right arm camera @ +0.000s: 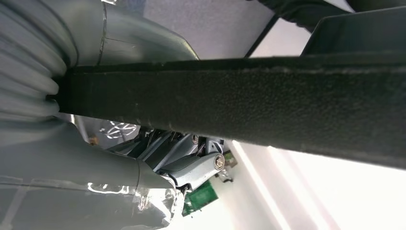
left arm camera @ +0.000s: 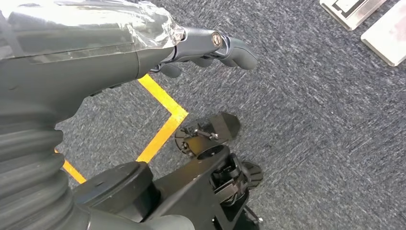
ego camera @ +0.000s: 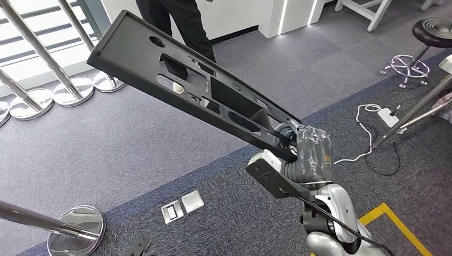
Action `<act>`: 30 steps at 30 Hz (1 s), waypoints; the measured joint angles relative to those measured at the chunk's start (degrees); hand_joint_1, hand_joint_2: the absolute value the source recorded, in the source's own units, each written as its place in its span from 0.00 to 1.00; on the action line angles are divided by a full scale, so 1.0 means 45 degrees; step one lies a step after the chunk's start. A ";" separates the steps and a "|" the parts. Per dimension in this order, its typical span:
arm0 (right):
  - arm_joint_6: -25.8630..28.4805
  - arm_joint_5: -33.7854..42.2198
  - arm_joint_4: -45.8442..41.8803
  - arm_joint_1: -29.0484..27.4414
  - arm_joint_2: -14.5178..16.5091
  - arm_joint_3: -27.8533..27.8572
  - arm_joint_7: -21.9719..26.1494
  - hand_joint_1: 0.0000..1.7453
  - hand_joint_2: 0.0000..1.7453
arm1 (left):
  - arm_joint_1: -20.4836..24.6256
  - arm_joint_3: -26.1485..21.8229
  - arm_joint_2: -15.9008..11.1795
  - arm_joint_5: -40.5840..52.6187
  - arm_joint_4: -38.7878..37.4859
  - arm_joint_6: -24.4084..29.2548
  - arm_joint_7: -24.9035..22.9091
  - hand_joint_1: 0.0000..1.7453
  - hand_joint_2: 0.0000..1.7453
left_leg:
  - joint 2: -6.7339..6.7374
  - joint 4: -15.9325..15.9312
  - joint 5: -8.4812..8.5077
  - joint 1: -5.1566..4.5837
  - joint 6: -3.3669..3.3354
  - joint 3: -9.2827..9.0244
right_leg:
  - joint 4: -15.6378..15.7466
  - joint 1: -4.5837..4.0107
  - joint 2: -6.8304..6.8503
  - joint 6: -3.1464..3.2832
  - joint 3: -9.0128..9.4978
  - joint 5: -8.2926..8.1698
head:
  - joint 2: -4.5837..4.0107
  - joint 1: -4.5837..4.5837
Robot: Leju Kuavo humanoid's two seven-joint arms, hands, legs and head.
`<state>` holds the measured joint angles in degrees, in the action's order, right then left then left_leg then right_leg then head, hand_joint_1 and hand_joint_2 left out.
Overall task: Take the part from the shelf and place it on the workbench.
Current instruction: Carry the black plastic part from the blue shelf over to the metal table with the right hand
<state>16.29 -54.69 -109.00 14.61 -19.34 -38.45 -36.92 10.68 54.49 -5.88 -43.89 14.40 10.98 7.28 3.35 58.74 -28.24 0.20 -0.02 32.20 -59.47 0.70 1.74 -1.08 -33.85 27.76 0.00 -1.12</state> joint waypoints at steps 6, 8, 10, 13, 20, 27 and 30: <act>-0.0016 -0.0008 -0.0033 -0.0003 -0.0011 0.0034 0.0024 1.00 1.00 | 0.0028 0.0005 0.0000 0.0015 0.0005 0.0022 -0.0041 0.00 1.00 | -0.0516 0.2297 -0.1392 0.0100 0.0301 0.0882 | 0.0091 0.0020 -0.0445 0.0389 -0.0034 -0.0142 | 0.0000 0.0370; -0.0034 -0.0006 -0.0034 -0.0004 -0.0010 0.0034 0.0033 1.00 1.00 | 0.0002 0.0005 0.0000 0.0015 0.0005 0.0047 -0.0047 0.00 1.00 | -0.0609 0.3634 -0.1811 0.0092 0.0291 0.1521 | 0.0083 -0.0025 -0.0632 0.0421 -0.0044 -0.0150 | 0.0000 0.0481; -0.0044 -0.0005 -0.0034 -0.0005 -0.0010 0.0034 0.0040 1.00 1.00 | -0.0005 0.0005 0.0000 0.0015 0.0005 0.0061 -0.0049 0.00 1.00 | -0.0674 0.3162 -0.1271 0.0074 0.0187 0.1333 | 0.0077 -0.0056 -0.0844 0.0425 -0.0020 -0.0153 | 0.0000 0.0559; -0.0045 -0.0005 -0.0035 0.0001 -0.0010 0.0034 0.0045 1.00 1.00 | 0.0003 0.0005 -0.0002 0.0016 0.0005 0.0064 -0.0049 0.00 1.00 | -0.1086 0.0797 -0.0118 0.0038 -0.0013 0.0263 | 0.0073 -0.0068 -0.1093 0.0409 0.0018 -0.0156 | 0.0000 0.0655; -0.0036 0.0006 -0.0039 0.0013 -0.0011 0.0041 0.0069 1.00 1.00 | 0.0068 0.0005 0.0006 0.0023 0.0011 0.0067 -0.0060 0.00 1.00 | -0.0952 -0.0255 0.0183 0.0056 -0.0273 -0.0037 | -0.0383 -0.0039 -0.1045 0.0050 -0.0320 0.0151 | 0.0000 0.0551; -0.0016 0.0058 -0.0038 0.0015 -0.0005 0.0045 0.0125 1.00 1.00 | 0.0056 0.0005 0.0016 0.0024 0.0018 -0.0029 -0.0087 0.00 1.00 | -0.0226 -0.0211 0.0158 0.0113 -0.0279 0.0001 | -0.2178 0.0097 -0.0343 -0.0250 -0.0990 0.0691 | 0.0000 0.0128; -0.0004 0.0063 -0.0038 0.0022 -0.0005 0.0049 0.0132 1.00 1.00 | 0.0070 0.0005 0.0012 0.0024 0.0024 -0.0040 -0.0091 0.00 1.00 | -0.0052 -0.0017 0.0026 0.0070 -0.0070 0.0019 | -0.0127 0.0081 0.0079 -0.0175 -0.0007 0.0003 | 0.0000 0.0004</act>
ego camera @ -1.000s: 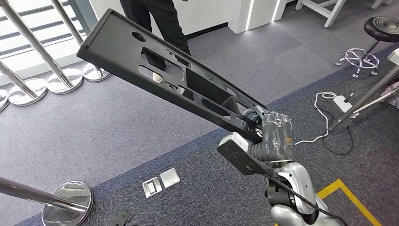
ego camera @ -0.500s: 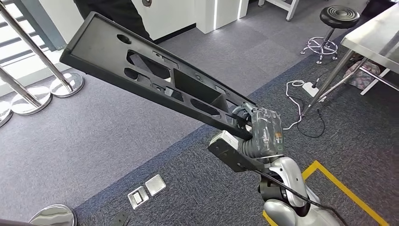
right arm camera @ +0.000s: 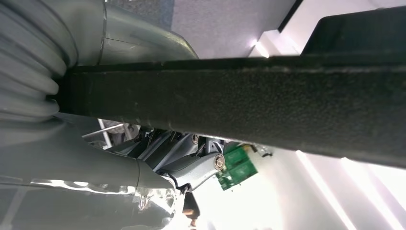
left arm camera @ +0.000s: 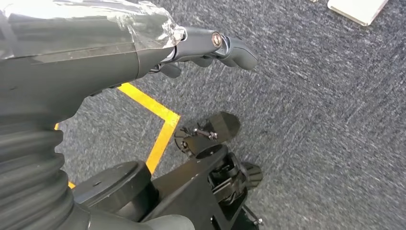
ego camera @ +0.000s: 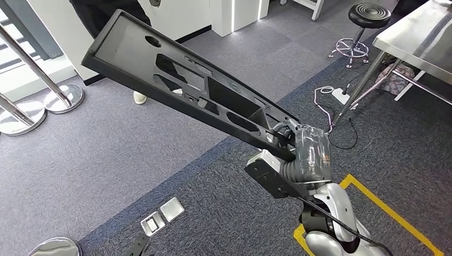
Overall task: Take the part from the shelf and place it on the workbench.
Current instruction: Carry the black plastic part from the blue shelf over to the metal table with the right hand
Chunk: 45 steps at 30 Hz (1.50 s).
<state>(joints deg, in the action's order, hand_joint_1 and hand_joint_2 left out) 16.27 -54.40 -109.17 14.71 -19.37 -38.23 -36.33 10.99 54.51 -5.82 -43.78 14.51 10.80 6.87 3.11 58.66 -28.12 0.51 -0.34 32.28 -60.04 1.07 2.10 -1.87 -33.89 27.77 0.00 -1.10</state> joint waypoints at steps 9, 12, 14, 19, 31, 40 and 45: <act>0.0009 0.0004 -0.0001 0.0019 -0.0005 0.0010 0.0005 1.00 1.00 | -0.0011 0.0001 0.0002 -0.0007 0.0005 0.0000 -0.0012 0.00 1.00 | -0.0545 0.3394 -0.1791 0.0046 0.0402 0.1387 | 0.0203 -0.0065 -0.0643 0.0551 -0.0034 -0.0145 | 0.0000 0.0471; 0.0007 0.0005 -0.0001 0.0016 -0.0004 0.0010 0.0005 1.00 1.00 | -0.0037 0.0000 0.0002 -0.0011 0.0005 -0.0004 -0.0027 0.00 1.00 | -0.0658 0.2838 -0.1060 0.0002 0.0243 0.1181 | 0.0193 -0.0108 -0.0964 0.0559 -0.0003 -0.0150 | 0.0000 0.0598; 0.0007 0.0006 -0.0001 0.0020 -0.0001 0.0010 0.0006 1.00 1.00 | -0.0031 0.0000 -0.0006 -0.0015 0.0002 -0.0007 -0.0030 0.00 1.00 | -0.1018 0.1009 -0.0245 -0.0026 0.0084 0.0394 | 0.0182 -0.0114 -0.1171 0.0538 0.0007 -0.0153 | 0.0000 0.0668; 0.0016 0.0015 -0.0001 0.0011 0.0007 0.0015 0.0015 1.00 1.00 | -0.0004 -0.0004 0.0000 -0.0026 0.0005 -0.0034 -0.0022 0.00 1.00 | -0.1064 -0.0110 0.0086 -0.0050 -0.0089 -0.0015 | 0.0160 -0.0091 -0.1476 0.0261 -0.0117 -0.0172 | 0.0000 0.0673; 0.0026 0.0108 0.0007 0.0043 0.0017 0.0026 0.0118 1.00 1.00 | -0.0058 -0.0012 0.0021 -0.0041 0.0010 -0.0027 0.0049 0.00 1.00 | 0.0040 -0.0002 -0.0008 -0.0002 0.0044 -0.0010 | 0.0068 -0.0018 0.0098 0.0032 0.0014 -0.0030 | -0.0001 -0.0006; 0.0021 0.0190 0.0008 0.0176 0.0049 0.0029 0.0228 1.00 1.00 | -0.0113 -0.0019 0.0022 -0.0072 0.0015 0.0023 0.0086 0.00 1.00 | -0.0551 0.3576 -0.1810 0.0054 0.0398 0.1484 | 0.0176 -0.0067 -0.0610 0.0577 -0.0055 -0.0142 | 0.0000 0.0519; 0.0017 0.0195 0.0011 0.0219 0.0057 0.0029 0.0228 1.00 1.00 | -0.0136 -0.0029 0.0009 -0.0089 0.0015 0.0038 0.0087 0.00 1.00 | -0.1118 0.0666 -0.0110 -0.0034 0.0046 0.0229 | 0.0163 -0.0112 -0.1152 0.0548 -0.0020 -0.0158 | 0.0000 0.0742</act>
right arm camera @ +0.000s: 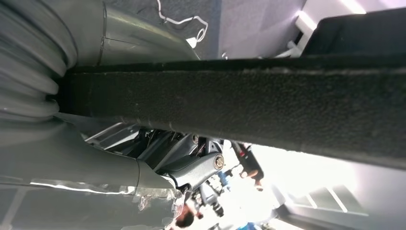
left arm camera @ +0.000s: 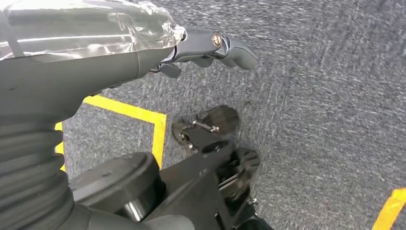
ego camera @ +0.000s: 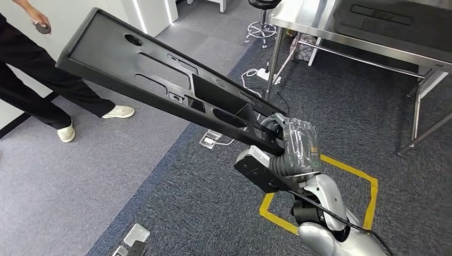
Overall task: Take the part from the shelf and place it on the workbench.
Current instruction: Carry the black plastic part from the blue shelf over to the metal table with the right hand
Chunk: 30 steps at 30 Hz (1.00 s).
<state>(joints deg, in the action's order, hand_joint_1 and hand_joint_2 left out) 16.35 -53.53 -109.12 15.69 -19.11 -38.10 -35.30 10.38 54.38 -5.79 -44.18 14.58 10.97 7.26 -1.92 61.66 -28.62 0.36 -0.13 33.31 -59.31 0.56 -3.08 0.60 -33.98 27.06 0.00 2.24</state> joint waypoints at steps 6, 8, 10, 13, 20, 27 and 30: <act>0.0002 0.0005 0.0006 0.0083 0.0016 0.0000 0.0002 1.00 1.00 | 0.0022 -0.0030 0.0007 -0.0013 0.0011 0.0068 0.0022 0.00 1.00 | 0.0160 -0.0947 0.0327 0.0009 -0.0259 -0.0283 | -0.0299 0.0058 -0.0032 -0.0367 -0.0250 0.0203 | 0.0000 -0.0061; 0.0001 0.0007 0.0012 0.0130 0.0022 0.0000 0.0004 1.00 1.00 | 0.0033 -0.0068 0.0012 -0.0018 0.0015 0.0076 0.0036 0.00 1.00 | 0.0372 -0.1035 0.0397 0.0029 -0.0349 -0.0278 | -0.1579 0.0047 0.0401 -0.0463 -0.0821 0.0974 | 0.0000 -0.0258; 0.0000 0.0010 0.0033 0.0142 0.0025 0.0000 -0.0001 1.00 1.00 | 0.0009 -0.0092 0.0012 -0.0018 0.0015 0.0075 0.0043 0.00 1.00 | 0.0593 -0.0990 0.0389 0.0016 -0.0370 -0.0232 | -0.3039 0.0089 0.0544 -0.0548 -0.1471 0.1560 | 0.0000 -0.0398; 0.0000 0.0011 0.0070 0.0152 0.0025 0.0000 0.0000 1.00 1.00 | -0.0007 -0.0098 0.0016 -0.0007 0.0019 0.0066 0.0042 0.00 1.00 | 0.0880 -0.0863 0.0306 0.0048 -0.0307 -0.0206 | -0.2272 0.0136 0.0688 -0.0634 -0.1011 0.0821 | -0.0001 -0.0549; 0.0049 0.0042 0.0098 0.0244 0.0017 0.0000 0.0064 1.00 1.00 | 0.0081 -0.0108 0.0009 0.0071 0.0029 0.0097 0.0033 0.00 1.00 | 0.1157 -0.0556 0.0065 -0.0022 0.0140 -0.0159 | 0.0003 0.0056 0.0880 -0.0168 -0.0018 0.0078 | 0.0000 -0.0532; 0.0050 0.0044 0.0118 0.0310 0.0025 0.0000 0.0087 1.00 1.00 | 0.0098 -0.0107 0.0013 0.0111 0.0034 0.0066 -0.0072 0.00 1.00 | 0.0535 0.2866 -0.1372 0.0058 0.0322 0.1323 | 0.0057 0.0071 0.0331 0.0026 -0.0018 -0.0024 | -0.0001 -0.0078; 0.0050 0.0044 0.0125 0.0324 0.0032 0.0000 0.0087 1.00 1.00 | 0.0116 -0.0107 0.0007 0.0113 0.0034 0.0064 -0.0075 0.00 1.00 | 0.0112 0.0424 -0.0076 0.0060 0.0150 0.0240 | 0.0038 0.0071 0.0015 -0.0007 0.0020 -0.0015 | 0.0000 0.0063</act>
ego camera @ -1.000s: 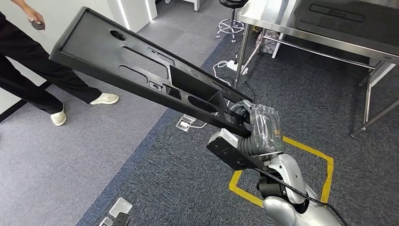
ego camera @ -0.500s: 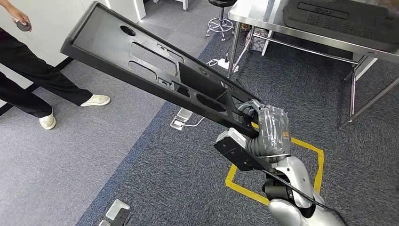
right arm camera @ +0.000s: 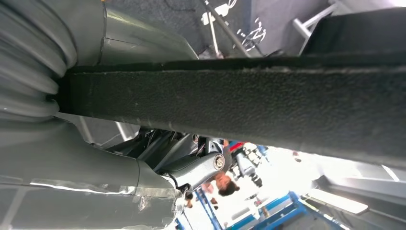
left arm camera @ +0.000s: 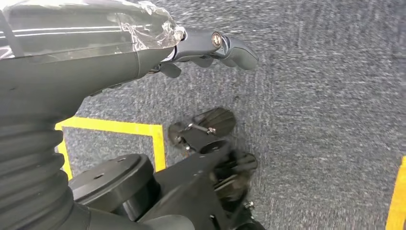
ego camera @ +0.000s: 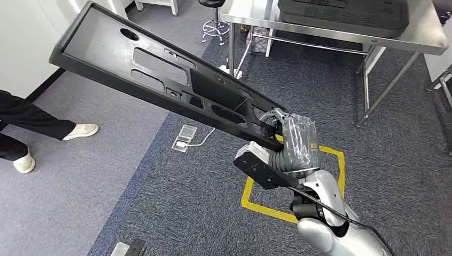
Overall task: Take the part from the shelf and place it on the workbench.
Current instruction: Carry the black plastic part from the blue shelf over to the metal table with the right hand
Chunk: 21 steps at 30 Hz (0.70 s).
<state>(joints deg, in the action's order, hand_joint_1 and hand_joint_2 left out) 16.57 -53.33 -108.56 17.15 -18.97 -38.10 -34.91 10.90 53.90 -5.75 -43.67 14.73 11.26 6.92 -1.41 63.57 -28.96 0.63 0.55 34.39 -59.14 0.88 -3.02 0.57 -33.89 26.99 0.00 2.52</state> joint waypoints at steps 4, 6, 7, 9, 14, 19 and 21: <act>0.0002 0.0000 0.0006 0.0025 0.0023 0.0000 0.0000 1.00 1.00 | 0.0017 0.0000 -0.0007 0.0001 0.0001 0.0000 -0.0008 0.00 1.00 | -0.0261 -0.1133 0.0294 -0.0054 -0.0141 -0.0392 | 0.0049 0.0064 -0.0383 -0.0276 -0.0129 -0.0092 | 0.0000 0.0006; 0.0006 0.0000 0.0013 0.0034 0.0023 0.0000 -0.0001 1.00 1.00 | 0.0052 -0.0001 0.0002 0.0004 0.0009 -0.0002 -0.0006 0.00 1.00 | -0.0053 -0.1300 0.0401 0.0000 -0.0283 -0.0441 | -0.0150 0.0050 -0.0229 -0.0387 -0.0222 0.0080 | 0.0000 -0.0067; 0.0009 0.0000 0.0017 0.0047 0.0026 0.0000 0.0000 1.00 1.00 | 0.0065 -0.0002 0.0007 0.0005 0.0012 -0.0004 -0.0005 0.00 1.00 | 0.0066 -0.1388 0.0452 0.0038 -0.0350 -0.0462 | -0.0578 0.0024 -0.0014 -0.0420 -0.0409 0.0369 | 0.0000 -0.0153; 0.0010 0.0000 0.0034 0.0064 0.0030 0.0000 0.0004 1.00 1.00 | 0.0063 -0.0005 0.0011 0.0005 0.0015 -0.0008 -0.0004 0.00 1.00 | 0.0295 -0.1427 0.0482 0.0031 -0.0419 -0.0465 | -0.2128 0.0020 0.0429 -0.0461 -0.1110 0.1207 | 0.0000 -0.0359; 0.0009 0.0001 0.0120 0.0053 0.0033 0.0000 -0.0006 1.00 1.00 | 0.0040 -0.0005 0.0013 0.0002 0.0018 -0.0052 -0.0006 0.00 1.00 | 0.0805 -0.1287 0.0365 0.0014 -0.0360 -0.0460 | -0.1839 0.0033 0.0769 -0.0515 -0.0884 0.0615 | 0.0000 -0.0654; 0.0009 0.0015 0.0143 0.0060 0.0025 0.0000 -0.0045 1.00 1.00 | 0.0024 -0.0005 0.0011 -0.0022 0.0019 -0.0028 -0.0022 0.00 1.00 | 0.1062 -0.1140 0.0242 -0.0103 -0.0082 -0.0467 | -0.0031 -0.0079 0.0990 -0.0193 -0.0083 0.0055 | 0.0000 -0.0667; 0.0009 0.0011 0.0144 0.0071 0.0024 0.0000 -0.0058 1.00 1.00 | 0.0023 -0.0005 0.0011 -0.0030 0.0019 -0.0019 -0.0016 0.00 1.00 | 0.0981 -0.0970 0.0060 -0.0060 0.0069 -0.0452 | 0.0025 -0.0055 0.0872 -0.0048 -0.0083 -0.0001 | 0.0000 -0.0596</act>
<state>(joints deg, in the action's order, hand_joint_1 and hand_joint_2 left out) 16.61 -53.28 -107.91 17.46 -18.86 -38.10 -35.17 11.01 53.88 -5.70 -43.81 14.82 11.17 6.85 3.00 59.20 -28.69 0.36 0.86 32.36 -59.03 0.63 0.91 0.35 -34.26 26.99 0.00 -0.16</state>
